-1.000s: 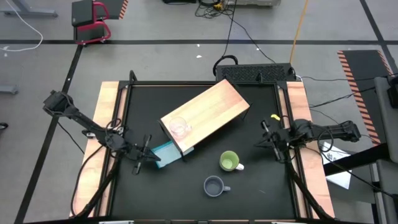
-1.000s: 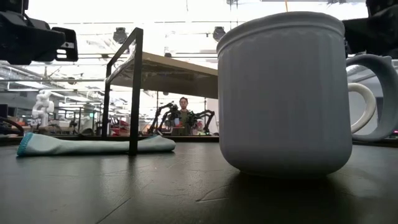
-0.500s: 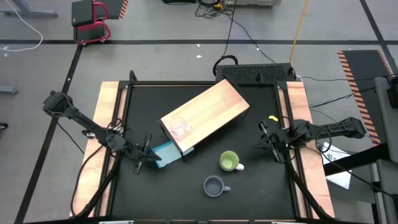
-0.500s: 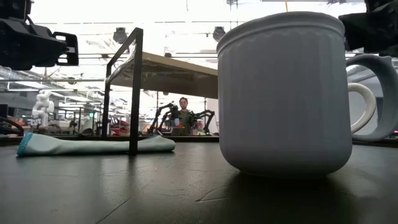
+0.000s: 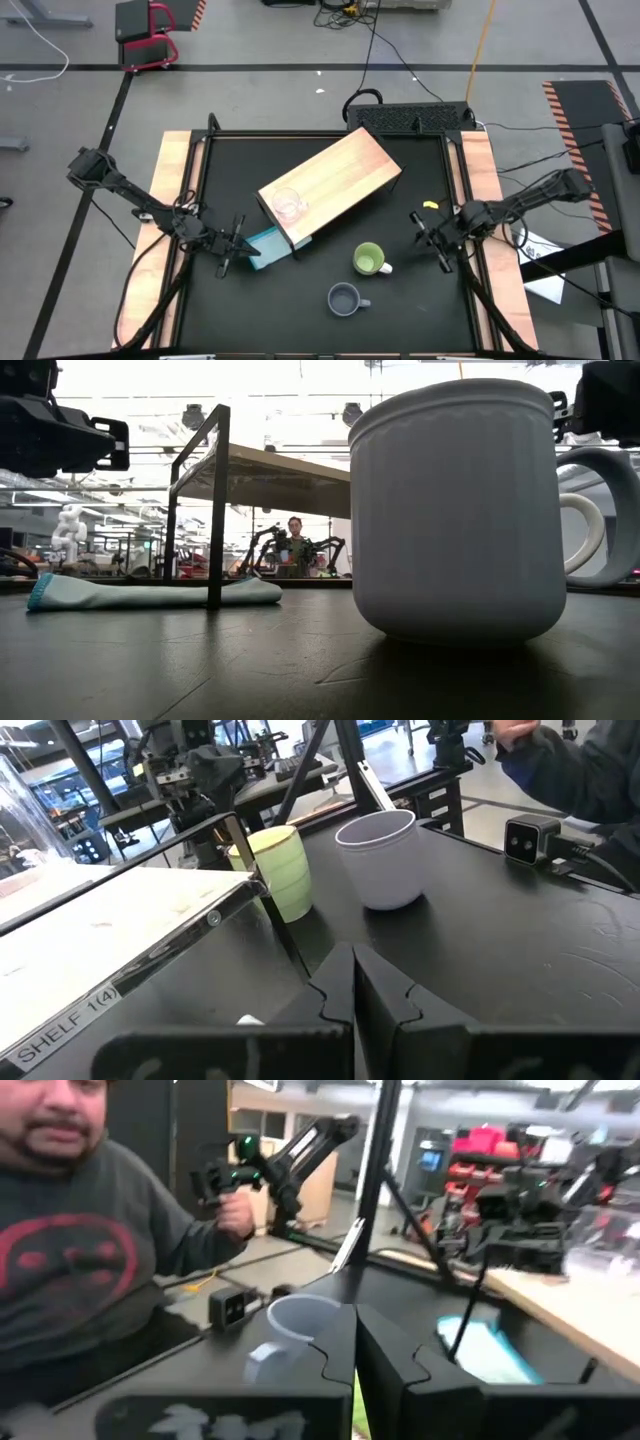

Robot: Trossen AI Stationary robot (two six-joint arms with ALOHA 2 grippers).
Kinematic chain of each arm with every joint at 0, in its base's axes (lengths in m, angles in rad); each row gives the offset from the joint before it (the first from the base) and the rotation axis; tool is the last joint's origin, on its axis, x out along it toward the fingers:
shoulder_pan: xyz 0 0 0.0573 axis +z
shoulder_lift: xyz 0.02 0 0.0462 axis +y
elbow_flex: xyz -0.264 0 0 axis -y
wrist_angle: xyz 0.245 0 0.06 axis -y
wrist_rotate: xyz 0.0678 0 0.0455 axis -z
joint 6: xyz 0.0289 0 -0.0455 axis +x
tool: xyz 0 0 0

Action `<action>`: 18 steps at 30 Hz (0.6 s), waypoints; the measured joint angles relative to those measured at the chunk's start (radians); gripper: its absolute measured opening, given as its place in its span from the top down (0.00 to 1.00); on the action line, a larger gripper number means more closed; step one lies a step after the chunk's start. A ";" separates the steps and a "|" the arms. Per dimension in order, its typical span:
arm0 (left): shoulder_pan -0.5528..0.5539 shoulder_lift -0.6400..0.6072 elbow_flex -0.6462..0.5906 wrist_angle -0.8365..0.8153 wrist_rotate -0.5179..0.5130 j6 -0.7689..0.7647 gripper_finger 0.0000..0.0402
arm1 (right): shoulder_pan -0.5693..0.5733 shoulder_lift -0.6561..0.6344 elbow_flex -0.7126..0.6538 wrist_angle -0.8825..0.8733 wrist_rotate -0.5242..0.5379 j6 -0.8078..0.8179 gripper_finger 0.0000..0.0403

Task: Stack small to large cups/mugs on shelf
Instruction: Put the gray mug on the shelf

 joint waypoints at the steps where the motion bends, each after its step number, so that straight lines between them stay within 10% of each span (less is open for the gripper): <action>1: 0.000 0.000 0.000 0.000 0.000 0.003 1.00 | 0.006 0.013 0.000 0.006 0.003 -0.001 1.00; 18: 0.000 0.000 0.000 0.001 0.043 0.028 0.99 | 0.025 0.158 -0.001 0.100 0.051 -0.036 1.00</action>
